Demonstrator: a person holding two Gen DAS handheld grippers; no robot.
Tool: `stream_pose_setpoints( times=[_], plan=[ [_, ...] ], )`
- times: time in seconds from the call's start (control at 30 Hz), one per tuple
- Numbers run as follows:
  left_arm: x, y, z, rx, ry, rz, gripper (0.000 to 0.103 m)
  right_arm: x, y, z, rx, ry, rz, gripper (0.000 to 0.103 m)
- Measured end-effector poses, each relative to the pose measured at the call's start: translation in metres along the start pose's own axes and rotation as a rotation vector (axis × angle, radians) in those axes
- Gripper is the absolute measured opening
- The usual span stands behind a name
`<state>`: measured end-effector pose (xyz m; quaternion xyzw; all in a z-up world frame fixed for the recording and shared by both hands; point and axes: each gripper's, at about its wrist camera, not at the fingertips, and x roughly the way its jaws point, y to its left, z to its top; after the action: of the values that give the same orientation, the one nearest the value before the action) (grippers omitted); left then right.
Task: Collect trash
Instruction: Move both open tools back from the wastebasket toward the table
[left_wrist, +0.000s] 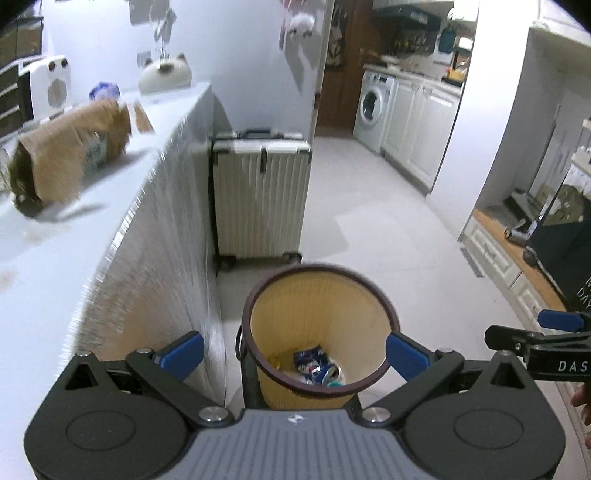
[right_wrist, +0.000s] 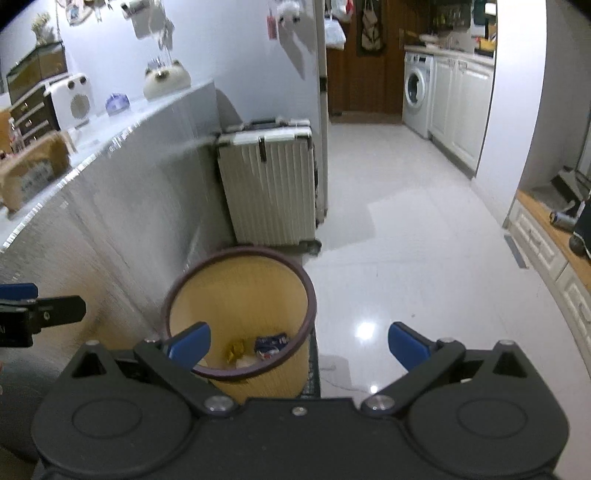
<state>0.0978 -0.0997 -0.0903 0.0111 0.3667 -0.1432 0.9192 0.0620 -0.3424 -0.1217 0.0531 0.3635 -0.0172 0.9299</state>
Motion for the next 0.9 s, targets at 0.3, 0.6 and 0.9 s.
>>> stream_pose_setpoints(
  times=[0.3,0.6,0.9],
  plan=[
    [-0.059,0.008,0.008,0.011,-0.148,-0.048,0.103,-0.048,0.017,0.014,-0.008,-0.134,0.022,0.103],
    [-0.109,0.045,0.015,-0.012,-0.278,0.027,0.103,-0.078,0.054,0.027,-0.03,-0.259,0.076,0.103],
    [-0.137,0.117,0.01,-0.067,-0.332,0.142,0.103,-0.069,0.115,0.035,-0.075,-0.347,0.184,0.103]
  ],
)
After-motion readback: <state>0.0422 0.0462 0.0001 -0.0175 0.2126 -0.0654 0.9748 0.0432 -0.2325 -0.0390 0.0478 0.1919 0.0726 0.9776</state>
